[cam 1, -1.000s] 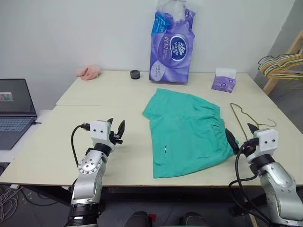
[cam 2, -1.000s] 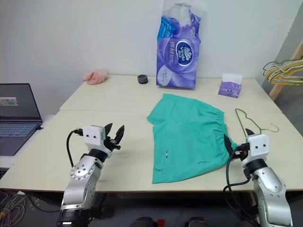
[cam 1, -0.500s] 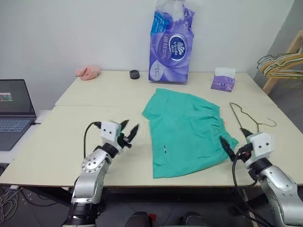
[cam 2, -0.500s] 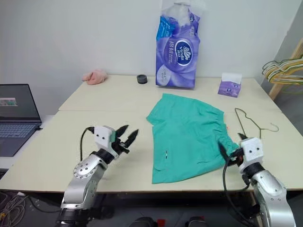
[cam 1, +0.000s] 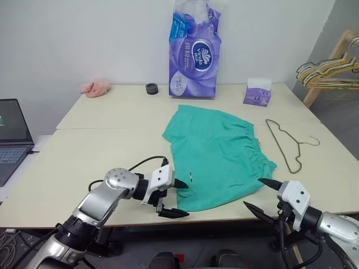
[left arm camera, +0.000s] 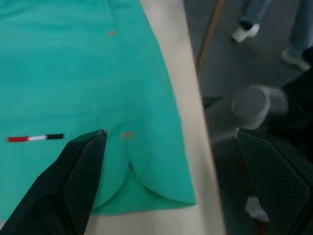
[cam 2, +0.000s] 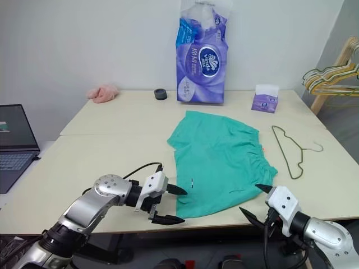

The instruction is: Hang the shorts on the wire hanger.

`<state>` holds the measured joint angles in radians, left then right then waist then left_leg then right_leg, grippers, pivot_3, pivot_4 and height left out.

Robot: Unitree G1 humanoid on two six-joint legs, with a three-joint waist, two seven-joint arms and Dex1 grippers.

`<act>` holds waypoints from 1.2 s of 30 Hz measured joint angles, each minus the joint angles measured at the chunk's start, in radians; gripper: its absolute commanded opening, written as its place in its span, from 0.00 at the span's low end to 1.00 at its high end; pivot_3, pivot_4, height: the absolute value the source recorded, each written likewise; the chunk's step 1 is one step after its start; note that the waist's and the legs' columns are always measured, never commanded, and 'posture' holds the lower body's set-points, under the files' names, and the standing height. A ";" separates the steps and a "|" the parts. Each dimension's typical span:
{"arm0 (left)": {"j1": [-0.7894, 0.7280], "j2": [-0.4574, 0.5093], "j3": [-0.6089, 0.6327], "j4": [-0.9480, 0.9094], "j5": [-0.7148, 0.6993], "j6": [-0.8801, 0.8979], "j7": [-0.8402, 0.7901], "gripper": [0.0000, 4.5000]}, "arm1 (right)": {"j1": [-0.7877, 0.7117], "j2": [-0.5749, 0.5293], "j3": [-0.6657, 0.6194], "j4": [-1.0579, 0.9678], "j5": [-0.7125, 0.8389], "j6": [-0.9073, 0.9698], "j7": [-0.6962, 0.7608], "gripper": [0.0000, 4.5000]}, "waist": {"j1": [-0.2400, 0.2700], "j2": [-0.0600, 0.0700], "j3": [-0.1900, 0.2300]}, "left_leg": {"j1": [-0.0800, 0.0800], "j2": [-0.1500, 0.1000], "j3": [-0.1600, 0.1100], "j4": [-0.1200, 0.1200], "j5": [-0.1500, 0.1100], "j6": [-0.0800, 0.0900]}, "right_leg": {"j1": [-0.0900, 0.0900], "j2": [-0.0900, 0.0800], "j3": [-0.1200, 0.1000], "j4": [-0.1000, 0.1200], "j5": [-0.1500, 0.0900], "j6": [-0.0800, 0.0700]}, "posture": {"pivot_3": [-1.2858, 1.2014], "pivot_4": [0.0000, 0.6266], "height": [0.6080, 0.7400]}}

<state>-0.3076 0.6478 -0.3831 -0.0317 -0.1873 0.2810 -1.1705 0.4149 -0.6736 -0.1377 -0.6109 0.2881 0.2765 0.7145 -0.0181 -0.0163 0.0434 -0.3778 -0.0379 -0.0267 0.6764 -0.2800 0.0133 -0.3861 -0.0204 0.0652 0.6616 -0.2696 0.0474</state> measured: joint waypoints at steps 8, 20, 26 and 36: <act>-0.009 -0.088 -0.032 0.129 0.140 -0.190 0.092 1.00 | 0.045 0.021 -0.011 0.000 -0.024 -0.038 -0.022 1.00 | -0.012 0.000 0.000 | 0.000 0.000 0.000 0.000 -0.002 0.001 | 0.000 -0.002 0.001 -0.001 0.000 0.002 | 0.46 0.06 1.00; -0.009 -0.098 -0.030 0.205 0.159 -0.297 0.108 0.33 | -0.045 -0.111 -0.029 0.243 -0.233 -0.268 0.006 1.00 | -0.016 0.000 0.002 | 0.014 0.000 0.001 -0.001 -0.004 0.001 | 0.014 -0.002 0.001 -0.004 -0.005 -0.003 | 0.47 0.06 1.00; -0.024 -0.079 0.029 0.247 0.147 -0.288 0.107 0.01 | -0.220 -0.188 0.071 0.467 -0.398 -0.477 0.012 1.00 | -0.026 0.001 0.004 | 0.014 0.000 0.002 -0.002 -0.004 0.001 | 0.014 -0.001 0.001 -0.003 -0.002 0.002 | 0.47 0.05 1.00; -0.047 -0.053 0.078 0.262 0.120 -0.287 0.065 0.01 | -0.623 -0.207 0.313 0.844 -0.644 -0.753 -0.007 1.00 | -0.039 0.001 0.005 | 0.015 0.000 0.002 -0.007 -0.004 0.001 | 0.012 -0.002 0.002 -0.003 0.000 -0.003 | 0.48 0.04 1.00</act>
<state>-0.3548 0.5949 -0.3055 0.2306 -0.0670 -0.0058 -1.1051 -0.2082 -0.8804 0.1754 0.2329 -0.3564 -0.4768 0.7076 -0.0576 -0.0155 0.0485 -0.3633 -0.0382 -0.0245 0.6698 -0.2841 0.0141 -0.3739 -0.0220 0.0677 0.6583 -0.2693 0.0441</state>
